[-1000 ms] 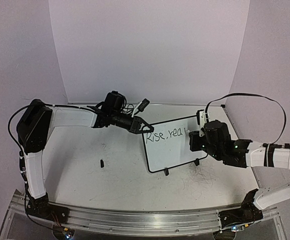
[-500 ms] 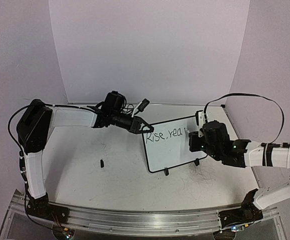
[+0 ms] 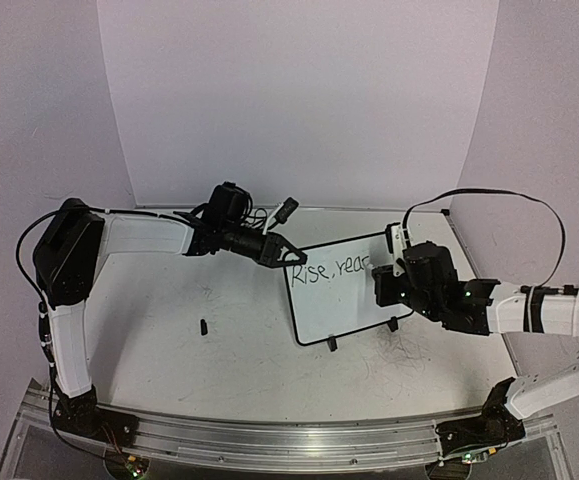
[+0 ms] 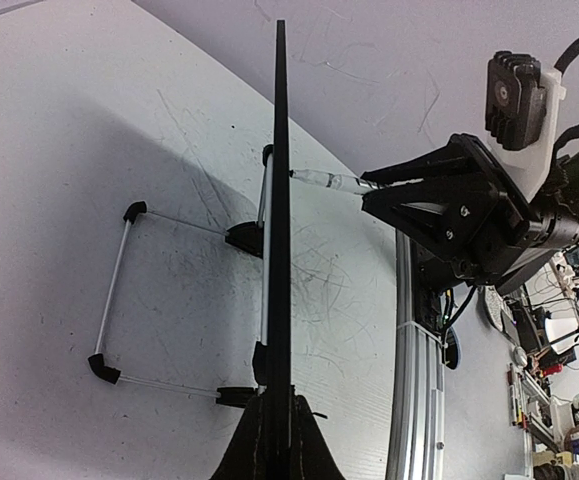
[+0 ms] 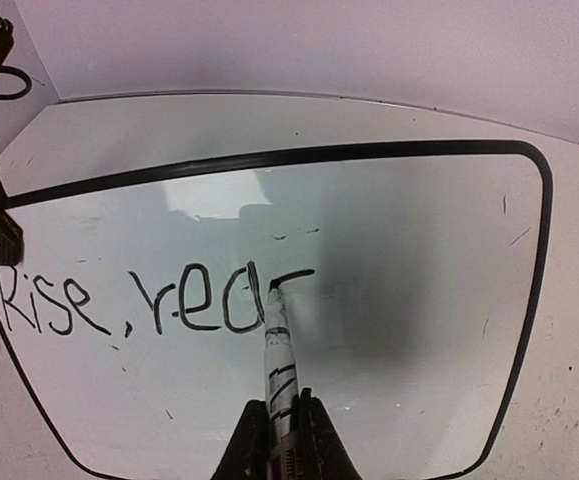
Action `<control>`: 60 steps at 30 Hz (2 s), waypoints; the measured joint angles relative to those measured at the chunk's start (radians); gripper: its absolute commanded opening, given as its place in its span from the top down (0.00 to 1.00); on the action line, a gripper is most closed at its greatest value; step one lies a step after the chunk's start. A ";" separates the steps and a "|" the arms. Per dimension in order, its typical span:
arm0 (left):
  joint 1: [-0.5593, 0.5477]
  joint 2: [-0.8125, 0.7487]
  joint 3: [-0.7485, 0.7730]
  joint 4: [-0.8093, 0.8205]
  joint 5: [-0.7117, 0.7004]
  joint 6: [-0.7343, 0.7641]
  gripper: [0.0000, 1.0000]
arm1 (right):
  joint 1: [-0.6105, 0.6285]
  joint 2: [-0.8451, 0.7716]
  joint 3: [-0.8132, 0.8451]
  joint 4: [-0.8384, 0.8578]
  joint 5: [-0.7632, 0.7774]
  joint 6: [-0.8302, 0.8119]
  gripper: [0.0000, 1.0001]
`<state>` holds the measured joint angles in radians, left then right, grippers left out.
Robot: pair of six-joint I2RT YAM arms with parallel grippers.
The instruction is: Write a sentence on the whiteboard
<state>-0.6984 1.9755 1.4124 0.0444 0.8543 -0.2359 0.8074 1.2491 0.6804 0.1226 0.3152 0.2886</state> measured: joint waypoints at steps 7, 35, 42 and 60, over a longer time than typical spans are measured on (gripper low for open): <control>0.000 0.000 0.000 0.000 -0.001 0.000 1.00 | 0.000 -0.006 -0.005 -0.020 -0.011 0.001 1.00; -0.001 -0.001 0.000 0.000 0.005 0.002 1.00 | -0.002 -0.070 0.000 -0.072 0.040 0.014 1.00; -0.001 -0.002 0.000 -0.001 0.005 0.003 1.00 | -0.013 -0.049 0.048 -0.043 0.046 -0.013 1.00; -0.002 -0.003 0.000 -0.001 0.005 0.004 1.00 | -0.041 -0.011 0.063 -0.062 0.041 -0.015 1.00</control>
<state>-0.7006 1.9720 1.4124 0.0433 0.8597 -0.2323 0.7662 1.2381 0.7433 0.0607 0.3564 0.2737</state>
